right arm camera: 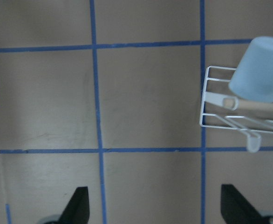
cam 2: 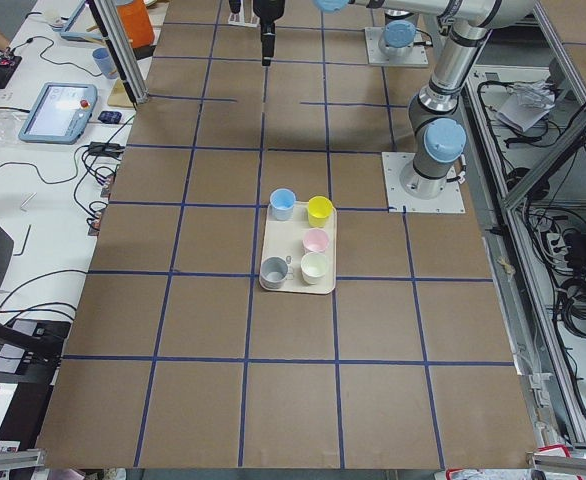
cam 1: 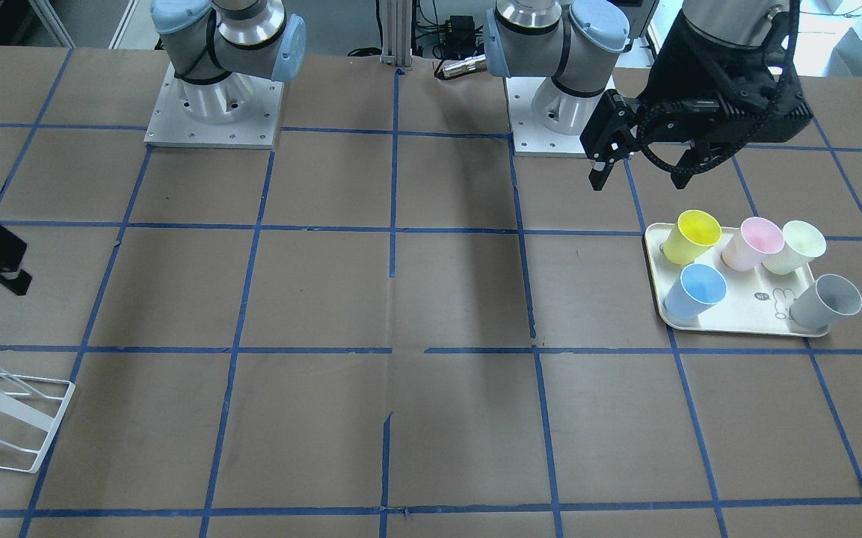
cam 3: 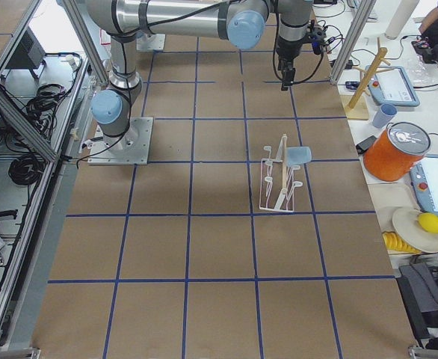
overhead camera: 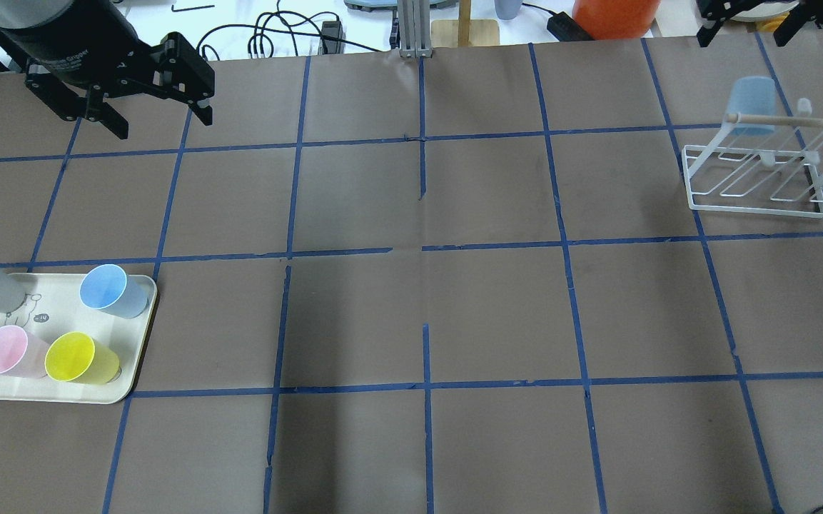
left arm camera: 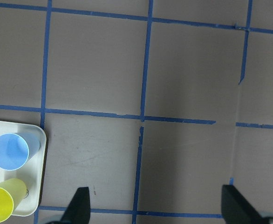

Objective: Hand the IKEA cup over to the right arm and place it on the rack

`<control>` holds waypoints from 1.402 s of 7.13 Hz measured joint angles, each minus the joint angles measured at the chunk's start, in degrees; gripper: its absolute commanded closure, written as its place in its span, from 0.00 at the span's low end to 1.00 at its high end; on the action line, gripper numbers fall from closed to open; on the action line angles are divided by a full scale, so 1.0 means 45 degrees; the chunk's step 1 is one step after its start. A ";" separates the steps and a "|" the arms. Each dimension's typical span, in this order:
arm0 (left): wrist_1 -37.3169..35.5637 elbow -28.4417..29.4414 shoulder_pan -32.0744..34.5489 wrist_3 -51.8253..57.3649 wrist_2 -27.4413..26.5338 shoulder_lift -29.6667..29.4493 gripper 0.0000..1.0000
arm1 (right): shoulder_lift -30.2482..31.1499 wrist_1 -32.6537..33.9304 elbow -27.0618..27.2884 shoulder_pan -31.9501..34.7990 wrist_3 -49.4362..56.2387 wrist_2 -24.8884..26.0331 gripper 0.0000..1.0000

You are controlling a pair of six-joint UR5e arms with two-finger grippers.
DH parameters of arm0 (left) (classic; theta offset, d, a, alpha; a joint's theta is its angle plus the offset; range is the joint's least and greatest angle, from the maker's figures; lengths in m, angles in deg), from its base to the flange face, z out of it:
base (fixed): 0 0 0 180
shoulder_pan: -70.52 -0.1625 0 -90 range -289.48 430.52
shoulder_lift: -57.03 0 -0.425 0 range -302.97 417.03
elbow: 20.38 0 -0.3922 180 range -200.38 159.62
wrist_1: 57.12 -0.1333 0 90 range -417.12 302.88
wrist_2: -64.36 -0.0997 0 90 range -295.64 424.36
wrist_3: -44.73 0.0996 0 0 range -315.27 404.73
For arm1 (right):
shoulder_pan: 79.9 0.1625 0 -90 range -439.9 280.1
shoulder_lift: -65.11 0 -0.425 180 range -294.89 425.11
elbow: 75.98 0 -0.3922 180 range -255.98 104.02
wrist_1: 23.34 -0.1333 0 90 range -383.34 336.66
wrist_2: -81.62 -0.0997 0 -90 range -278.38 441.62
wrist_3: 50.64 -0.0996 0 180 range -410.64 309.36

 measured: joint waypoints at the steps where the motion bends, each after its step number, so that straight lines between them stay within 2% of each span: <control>1: -0.0003 0.0000 0.0001 0.0019 -0.0013 0.0001 0.00 | 0.0175 -0.0601 0.0046 0.0752 -0.1086 -0.0010 0.00; 4: 0.0116 0.0195 0.0002 0.0054 -0.0093 -0.0006 0.00 | 0.0910 -0.1718 0.0997 0.2678 -0.3008 0.0118 0.00; 7: 0.0153 0.0168 0.0002 0.0078 -0.0072 -0.0023 0.00 | 0.2489 -0.0890 0.3443 0.2990 -0.3276 0.0204 0.00; 10: 0.0082 0.0044 0.0018 0.0113 -0.0053 -0.0032 0.00 | 0.3172 -0.0523 0.4257 0.2926 -0.3214 0.0430 0.00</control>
